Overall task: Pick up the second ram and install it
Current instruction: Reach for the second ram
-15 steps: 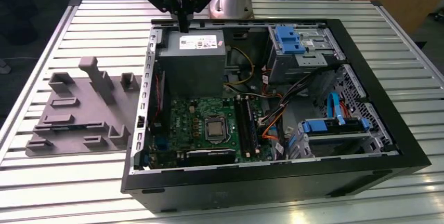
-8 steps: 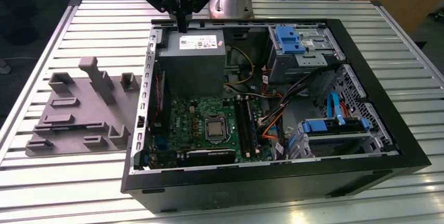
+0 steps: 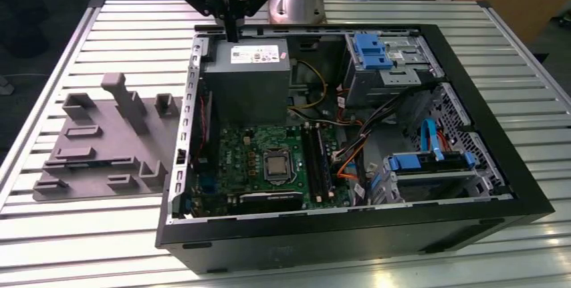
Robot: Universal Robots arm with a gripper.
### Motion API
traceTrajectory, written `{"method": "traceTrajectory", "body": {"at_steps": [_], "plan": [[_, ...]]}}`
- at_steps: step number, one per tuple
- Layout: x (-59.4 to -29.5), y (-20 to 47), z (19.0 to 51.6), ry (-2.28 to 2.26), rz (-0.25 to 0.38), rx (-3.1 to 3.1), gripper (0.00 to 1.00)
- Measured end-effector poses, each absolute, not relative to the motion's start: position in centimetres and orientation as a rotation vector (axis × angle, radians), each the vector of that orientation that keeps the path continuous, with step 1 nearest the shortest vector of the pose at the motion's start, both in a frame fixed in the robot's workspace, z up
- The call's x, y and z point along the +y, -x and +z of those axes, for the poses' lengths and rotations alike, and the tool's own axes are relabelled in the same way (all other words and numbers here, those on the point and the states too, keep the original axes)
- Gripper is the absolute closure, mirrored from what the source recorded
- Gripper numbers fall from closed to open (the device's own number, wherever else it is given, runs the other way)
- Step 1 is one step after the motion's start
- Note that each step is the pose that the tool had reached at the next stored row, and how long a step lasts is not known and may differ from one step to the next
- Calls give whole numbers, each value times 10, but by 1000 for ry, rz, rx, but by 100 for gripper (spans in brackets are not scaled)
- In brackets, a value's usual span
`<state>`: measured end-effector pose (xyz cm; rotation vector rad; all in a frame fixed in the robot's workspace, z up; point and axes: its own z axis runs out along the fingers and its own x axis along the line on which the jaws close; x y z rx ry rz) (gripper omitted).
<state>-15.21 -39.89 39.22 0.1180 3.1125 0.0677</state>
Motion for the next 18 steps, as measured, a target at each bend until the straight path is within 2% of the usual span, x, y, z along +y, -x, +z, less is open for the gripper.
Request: {"method": "traceTrajectory", "body": {"at_steps": [18], "plan": [[-399,158,392,-118,68,3113,89]]}}
